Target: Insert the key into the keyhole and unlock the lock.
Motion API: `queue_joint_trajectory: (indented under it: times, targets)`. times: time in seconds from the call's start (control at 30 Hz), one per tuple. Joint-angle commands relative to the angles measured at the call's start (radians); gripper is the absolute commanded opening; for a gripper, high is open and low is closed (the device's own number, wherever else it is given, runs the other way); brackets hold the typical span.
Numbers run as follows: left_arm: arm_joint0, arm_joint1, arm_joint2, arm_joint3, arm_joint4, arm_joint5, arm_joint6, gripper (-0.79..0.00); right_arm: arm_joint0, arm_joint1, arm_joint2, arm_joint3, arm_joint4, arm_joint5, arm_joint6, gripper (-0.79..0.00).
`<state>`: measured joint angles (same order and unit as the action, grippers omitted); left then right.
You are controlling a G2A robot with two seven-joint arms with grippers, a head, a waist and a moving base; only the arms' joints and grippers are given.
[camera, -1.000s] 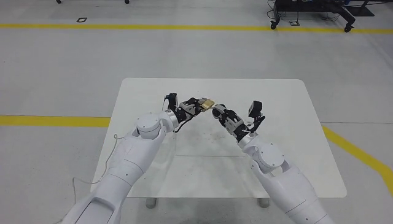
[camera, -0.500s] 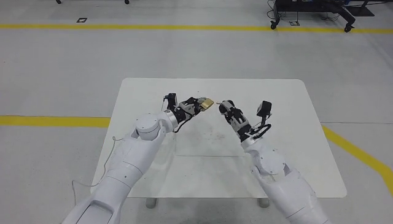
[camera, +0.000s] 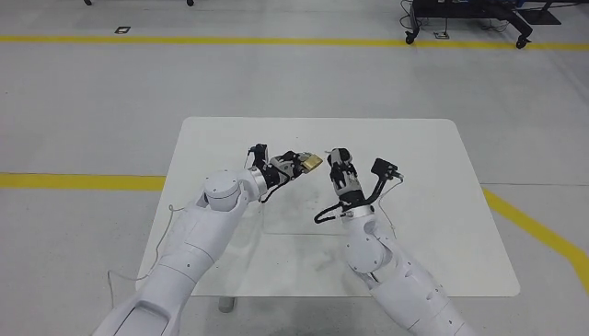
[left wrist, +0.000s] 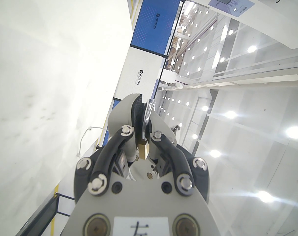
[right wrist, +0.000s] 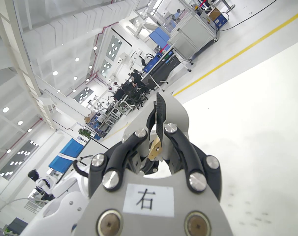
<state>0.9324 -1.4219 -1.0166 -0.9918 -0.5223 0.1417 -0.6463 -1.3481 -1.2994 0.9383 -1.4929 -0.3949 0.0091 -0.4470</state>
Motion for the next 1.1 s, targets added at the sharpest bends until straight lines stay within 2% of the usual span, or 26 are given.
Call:
queue_joint_trajectory:
  times: [0.0, 0.13, 0.33, 0.87, 1.0, 1.07]
  targets:
    - [0.0, 0.0, 0.0, 0.0, 0.0, 0.001, -0.002, -0.785, 0.005, -0.003, -0.003, 0.01, -0.011, 0.009, 0.012, -0.785]
    - [-0.001, -0.001, -0.003, 0.001, -0.005, 0.003, -0.006, -0.785, 0.011, -0.011, -0.006, 0.024, -0.043, 0.035, 0.013, -0.785]
    - [-0.001, -0.002, -0.007, 0.001, -0.006, 0.002, 0.001, -0.785, 0.002, -0.016, 0.002, 0.025, -0.063, 0.003, 0.035, -0.785]
    - [-0.003, -0.002, -0.028, 0.0, -0.024, -0.003, 0.011, -0.785, -0.014, -0.027, 0.021, 0.04, -0.12, 0.015, 0.135, -0.785]
    - [-0.003, -0.002, -0.028, 0.0, -0.02, -0.005, 0.012, -0.785, -0.014, -0.032, 0.029, 0.042, -0.109, 0.008, 0.146, -0.785]
    - [-0.003, -0.002, -0.029, 0.0, -0.016, -0.012, 0.015, -0.785, -0.021, -0.032, 0.043, 0.036, -0.066, -0.026, 0.162, -0.785]
